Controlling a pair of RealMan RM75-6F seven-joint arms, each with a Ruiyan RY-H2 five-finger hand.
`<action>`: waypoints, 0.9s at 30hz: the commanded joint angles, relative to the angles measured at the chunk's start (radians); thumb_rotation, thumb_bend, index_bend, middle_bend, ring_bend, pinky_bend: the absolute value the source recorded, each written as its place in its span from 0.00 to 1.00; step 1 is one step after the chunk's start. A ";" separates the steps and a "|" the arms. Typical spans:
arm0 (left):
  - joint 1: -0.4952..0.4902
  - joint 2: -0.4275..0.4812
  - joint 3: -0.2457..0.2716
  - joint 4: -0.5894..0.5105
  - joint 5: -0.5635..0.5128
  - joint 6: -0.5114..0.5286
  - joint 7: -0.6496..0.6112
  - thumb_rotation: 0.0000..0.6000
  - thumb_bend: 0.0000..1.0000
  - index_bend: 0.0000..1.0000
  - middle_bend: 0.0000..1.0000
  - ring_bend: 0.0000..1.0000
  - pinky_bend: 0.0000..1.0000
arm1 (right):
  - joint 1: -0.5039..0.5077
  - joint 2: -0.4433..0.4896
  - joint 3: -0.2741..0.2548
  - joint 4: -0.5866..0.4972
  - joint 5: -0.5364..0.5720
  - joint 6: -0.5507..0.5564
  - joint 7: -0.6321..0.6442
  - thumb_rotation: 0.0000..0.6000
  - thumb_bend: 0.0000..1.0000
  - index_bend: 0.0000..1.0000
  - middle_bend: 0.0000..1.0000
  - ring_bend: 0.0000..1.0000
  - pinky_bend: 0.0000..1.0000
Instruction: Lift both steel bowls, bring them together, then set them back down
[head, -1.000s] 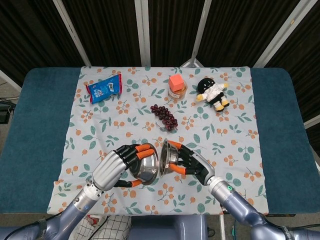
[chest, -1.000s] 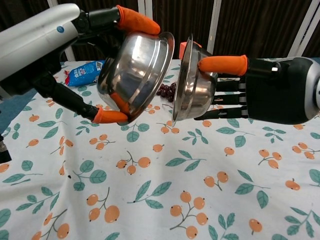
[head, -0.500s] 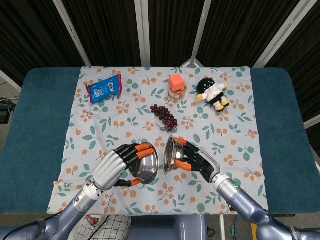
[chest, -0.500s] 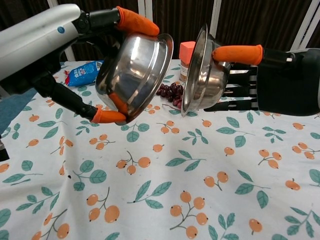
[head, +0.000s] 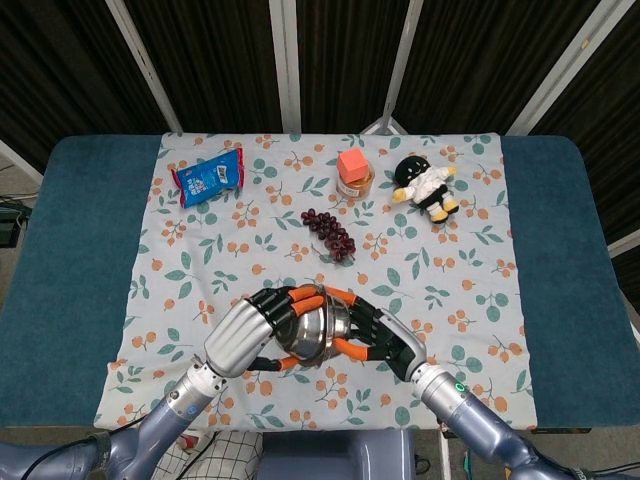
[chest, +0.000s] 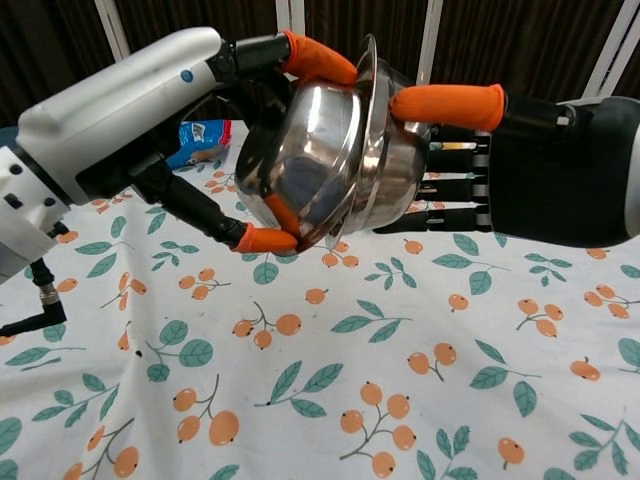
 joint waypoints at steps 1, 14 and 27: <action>-0.005 -0.010 0.002 0.004 0.004 -0.002 0.002 1.00 0.39 0.40 0.55 0.44 0.62 | 0.000 0.004 -0.007 -0.019 0.004 0.013 -0.021 1.00 0.46 0.97 0.88 0.94 1.00; 0.010 0.025 0.028 -0.061 0.007 0.003 0.037 1.00 0.39 0.40 0.55 0.44 0.62 | -0.023 0.040 0.029 0.039 0.009 0.007 0.029 1.00 0.47 0.97 0.88 0.94 1.00; 0.050 0.209 0.059 -0.273 -0.103 -0.062 0.172 1.00 0.39 0.40 0.55 0.44 0.62 | -0.037 0.020 -0.056 0.283 -0.254 0.197 -0.369 1.00 0.47 0.97 0.88 0.94 1.00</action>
